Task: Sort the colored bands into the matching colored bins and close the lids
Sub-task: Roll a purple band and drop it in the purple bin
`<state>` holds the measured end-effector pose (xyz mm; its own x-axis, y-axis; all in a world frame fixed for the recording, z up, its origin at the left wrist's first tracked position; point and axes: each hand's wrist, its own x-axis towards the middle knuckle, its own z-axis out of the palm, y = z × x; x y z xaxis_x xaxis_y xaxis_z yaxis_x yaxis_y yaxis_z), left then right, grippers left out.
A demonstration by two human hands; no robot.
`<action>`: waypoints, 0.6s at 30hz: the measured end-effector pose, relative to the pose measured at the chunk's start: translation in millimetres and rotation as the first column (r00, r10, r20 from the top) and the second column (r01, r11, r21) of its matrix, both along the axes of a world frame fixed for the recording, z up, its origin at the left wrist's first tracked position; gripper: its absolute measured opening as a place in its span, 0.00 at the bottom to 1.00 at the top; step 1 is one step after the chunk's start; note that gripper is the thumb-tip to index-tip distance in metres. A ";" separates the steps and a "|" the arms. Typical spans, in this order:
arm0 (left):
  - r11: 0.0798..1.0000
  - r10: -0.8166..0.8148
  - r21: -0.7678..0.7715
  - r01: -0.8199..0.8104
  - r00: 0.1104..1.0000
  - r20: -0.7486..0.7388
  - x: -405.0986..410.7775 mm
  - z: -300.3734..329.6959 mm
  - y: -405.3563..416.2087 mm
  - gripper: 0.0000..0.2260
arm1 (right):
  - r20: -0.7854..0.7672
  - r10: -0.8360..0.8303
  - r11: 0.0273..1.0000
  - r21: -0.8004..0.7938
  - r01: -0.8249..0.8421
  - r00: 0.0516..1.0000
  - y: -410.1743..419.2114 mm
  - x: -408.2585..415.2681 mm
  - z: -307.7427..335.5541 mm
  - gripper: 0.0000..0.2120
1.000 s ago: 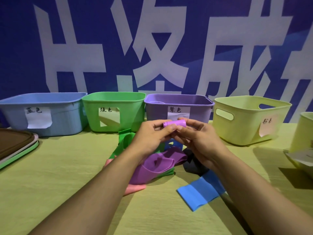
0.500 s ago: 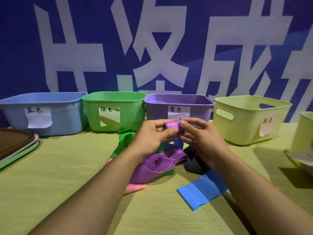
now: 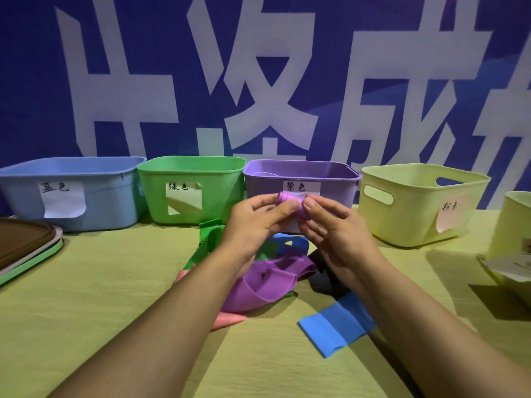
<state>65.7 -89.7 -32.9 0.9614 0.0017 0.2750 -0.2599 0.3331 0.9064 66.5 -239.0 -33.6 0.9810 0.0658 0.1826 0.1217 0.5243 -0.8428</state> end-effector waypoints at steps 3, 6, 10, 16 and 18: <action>0.994 -0.019 -0.108 0.016 0.999 -0.027 -0.2 2.1 -0.1 0.12 | 0.021 0.030 0.995 0.089 -0.032 0.999 6.4 -0.4 -0.9 0.14; 0.983 -0.043 -0.179 0.037 0.999 -0.030 0.6 2.1 1.5 0.11 | 0.061 0.028 0.998 0.056 -0.032 0.998 8.9 0.1 -2.0 0.14; 0.986 0.028 -0.166 -0.033 0.999 -0.035 3.3 -0.2 2.6 0.10 | 0.233 -0.103 0.970 -0.194 0.150 0.967 9.5 -0.1 -6.7 0.09; 0.981 0.106 -0.166 -0.105 0.994 -0.002 2.4 1.9 0.9 0.09 | 0.426 -0.185 0.866 -0.356 0.352 0.886 5.2 2.4 -9.0 0.06; 0.978 0.155 -0.142 -0.153 0.988 0.007 3.6 6.1 1.6 0.07 | 0.469 -0.232 0.809 -0.393 0.437 0.852 0.7 5.8 -11.2 0.04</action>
<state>69.3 -88.1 -26.8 0.9414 0.1894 0.2792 -0.3342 0.4114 0.8480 72.3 -238.3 -44.8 0.8118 -0.0761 0.5789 0.5759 -0.0597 -0.8154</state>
